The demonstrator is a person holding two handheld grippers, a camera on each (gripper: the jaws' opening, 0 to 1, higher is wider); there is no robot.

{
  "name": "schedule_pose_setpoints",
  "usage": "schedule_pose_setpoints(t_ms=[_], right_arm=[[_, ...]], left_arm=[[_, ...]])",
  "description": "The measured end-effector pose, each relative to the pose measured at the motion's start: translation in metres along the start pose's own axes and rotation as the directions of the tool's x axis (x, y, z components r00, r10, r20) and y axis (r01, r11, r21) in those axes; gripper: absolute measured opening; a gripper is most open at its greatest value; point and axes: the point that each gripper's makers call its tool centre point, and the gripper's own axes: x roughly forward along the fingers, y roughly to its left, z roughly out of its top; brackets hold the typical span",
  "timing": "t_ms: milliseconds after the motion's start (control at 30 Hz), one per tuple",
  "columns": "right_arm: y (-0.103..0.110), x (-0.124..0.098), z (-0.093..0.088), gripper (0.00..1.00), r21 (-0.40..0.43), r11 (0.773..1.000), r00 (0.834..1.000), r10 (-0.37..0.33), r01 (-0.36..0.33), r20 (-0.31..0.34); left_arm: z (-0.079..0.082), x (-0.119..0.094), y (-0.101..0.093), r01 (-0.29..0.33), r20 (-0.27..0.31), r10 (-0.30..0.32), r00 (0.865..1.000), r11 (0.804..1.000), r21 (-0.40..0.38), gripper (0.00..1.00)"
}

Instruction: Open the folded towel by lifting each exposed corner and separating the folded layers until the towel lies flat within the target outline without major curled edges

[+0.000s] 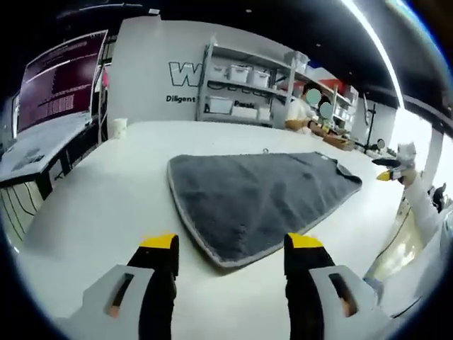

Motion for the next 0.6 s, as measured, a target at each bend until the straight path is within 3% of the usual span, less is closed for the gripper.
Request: schedule_pose_setpoints(t_ms=[167, 433, 600], right_arm=[[-0.003, 0.025, 0.001, 0.86, -0.036, 0.999, 0.999, -0.013, 0.012, -0.035], [-0.009, 0.072, 0.002, 0.73, -0.096, 0.995, 0.995, -0.042, 0.033, -0.09], [-0.013, 0.09, -0.003, 0.63, -0.105, 0.993, 0.994, -0.058, 0.047, -0.098]], left_arm=[[0.003, 0.005, -0.019, 0.005, 0.01, -0.005, 1.0, 1.0, 0.028, 0.98], [-0.007, 0.012, -0.031, 0.021, 0.002, -0.021, 1.0, 0.999, 0.039, 0.99], [-0.009, 0.008, -0.036, 0.019, 0.008, -0.019, 1.0, 1.0, 0.018, 0.99]])
